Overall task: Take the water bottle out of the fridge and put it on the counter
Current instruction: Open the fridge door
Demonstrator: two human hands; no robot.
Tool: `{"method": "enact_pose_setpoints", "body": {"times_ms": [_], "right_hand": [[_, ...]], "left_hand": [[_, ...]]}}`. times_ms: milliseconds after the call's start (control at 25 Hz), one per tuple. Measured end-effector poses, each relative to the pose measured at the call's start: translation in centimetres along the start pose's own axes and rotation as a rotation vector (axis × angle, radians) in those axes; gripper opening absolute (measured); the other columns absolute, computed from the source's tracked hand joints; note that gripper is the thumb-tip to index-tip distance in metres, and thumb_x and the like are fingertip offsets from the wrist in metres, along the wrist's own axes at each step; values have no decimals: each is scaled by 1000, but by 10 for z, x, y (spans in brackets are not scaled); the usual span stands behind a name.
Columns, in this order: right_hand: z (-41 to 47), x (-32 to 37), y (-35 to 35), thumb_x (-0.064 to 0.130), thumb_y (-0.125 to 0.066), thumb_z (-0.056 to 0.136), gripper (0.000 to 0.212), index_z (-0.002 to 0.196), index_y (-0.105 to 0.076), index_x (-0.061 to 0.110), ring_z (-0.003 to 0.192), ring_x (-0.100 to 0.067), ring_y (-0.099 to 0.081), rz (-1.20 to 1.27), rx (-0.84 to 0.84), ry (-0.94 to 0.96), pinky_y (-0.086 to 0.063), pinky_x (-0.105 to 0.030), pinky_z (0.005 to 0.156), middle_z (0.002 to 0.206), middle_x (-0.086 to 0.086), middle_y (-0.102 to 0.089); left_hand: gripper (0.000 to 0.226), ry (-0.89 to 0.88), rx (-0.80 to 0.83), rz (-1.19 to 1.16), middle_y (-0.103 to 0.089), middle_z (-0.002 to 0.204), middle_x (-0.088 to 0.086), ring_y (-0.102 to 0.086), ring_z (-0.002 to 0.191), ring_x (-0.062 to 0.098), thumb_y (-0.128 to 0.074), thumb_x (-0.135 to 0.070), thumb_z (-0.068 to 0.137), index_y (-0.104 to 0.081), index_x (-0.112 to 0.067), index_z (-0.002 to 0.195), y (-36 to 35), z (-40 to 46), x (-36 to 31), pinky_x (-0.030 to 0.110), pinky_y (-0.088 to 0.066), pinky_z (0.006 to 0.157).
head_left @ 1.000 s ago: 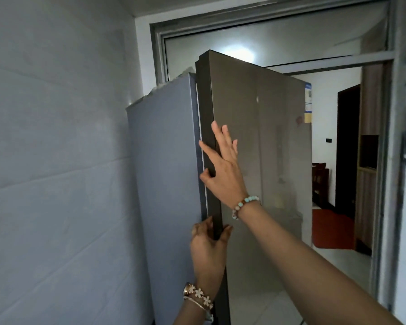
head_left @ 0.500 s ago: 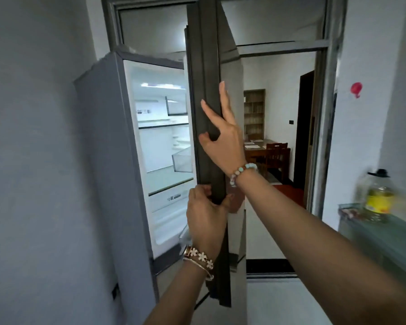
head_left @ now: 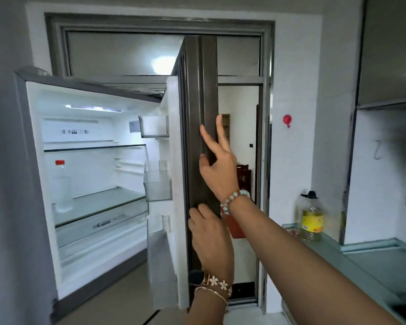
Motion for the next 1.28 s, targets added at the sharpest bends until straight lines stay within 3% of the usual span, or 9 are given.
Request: {"method": "enact_pose_setpoints", "body": {"times_ms": [120,240,360,520,600,760,1000,1160,1280], "right_hand": [[5,-34,23,-17,-57,83,67,143,-49,12,115,30,-40,29,-33,6,-44,0,78,165,-8,-16],[10,-72,53,-16,-56,85,65,143,-51,12,104,-13,-65,42,-83,3,-43,0,68,163,-6,-23],[19,-126,91,-16,-54,86,61,140,-54,10,107,-6,-64,65,-145,-38,-47,-8,60,160,-7,-32],[36,-207,133,-19,-56,85,55,135,-58,6,113,27,-47,196,-175,-168,-44,-25,90,153,-9,-41],[43,-242,146,-16,-59,87,55,135,-59,11,125,13,-45,246,-154,-250,-37,-3,96,154,-8,-44],[57,-304,161,-11,-60,89,55,137,-57,17,136,-5,-41,246,-136,-300,-39,-18,108,154,-6,-46],[75,-382,165,-11,-59,90,56,137,-58,20,124,-23,-51,327,-130,-343,-46,-33,98,152,-6,-47],[88,-429,164,-11,-58,91,56,137,-57,21,129,-20,-54,367,-114,-361,-44,-16,102,148,-4,-52],[94,-457,158,-10,-55,93,56,138,-53,24,107,-36,-51,360,-90,-359,-42,-35,96,149,-8,-51]], "left_hand": [[30,-72,86,61,-65,82,22,-68,69,35,-87,-1,67,-63,2,85,-32,-4,-31,36,-56,50],[30,-95,153,-2,-64,80,25,-67,65,38,-86,5,65,-64,4,86,-76,-5,-58,36,-54,45],[25,-121,172,-59,-64,97,28,-66,79,43,-73,3,81,-63,7,104,-129,-5,-88,45,-55,58],[36,-211,238,-42,-57,124,22,-62,103,37,-56,2,92,-57,-2,128,-200,-2,-129,41,-52,82],[51,-266,250,-28,-46,142,16,-56,118,30,-49,0,96,-40,-7,145,-231,1,-138,35,-48,96],[59,-357,402,78,-21,164,11,-46,135,20,-44,-2,98,-24,-10,153,-288,16,-156,23,-35,108],[54,-301,506,257,-12,166,18,-65,115,28,-48,-2,96,-33,-6,147,-362,42,-186,33,-53,85],[54,-218,525,266,-8,166,21,-67,110,35,-43,-5,98,-30,-8,150,-406,59,-204,40,-54,81],[53,-178,519,266,-6,166,19,-66,112,33,-43,-8,99,-30,-12,150,-434,67,-209,38,-54,80]]}}
Point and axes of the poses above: each hand's wrist, its own z-axis towards the middle knuckle, its own y-axis out of the back of the hand, x = y × z, the point moved 2 cm from there along z, towards the middle knuckle
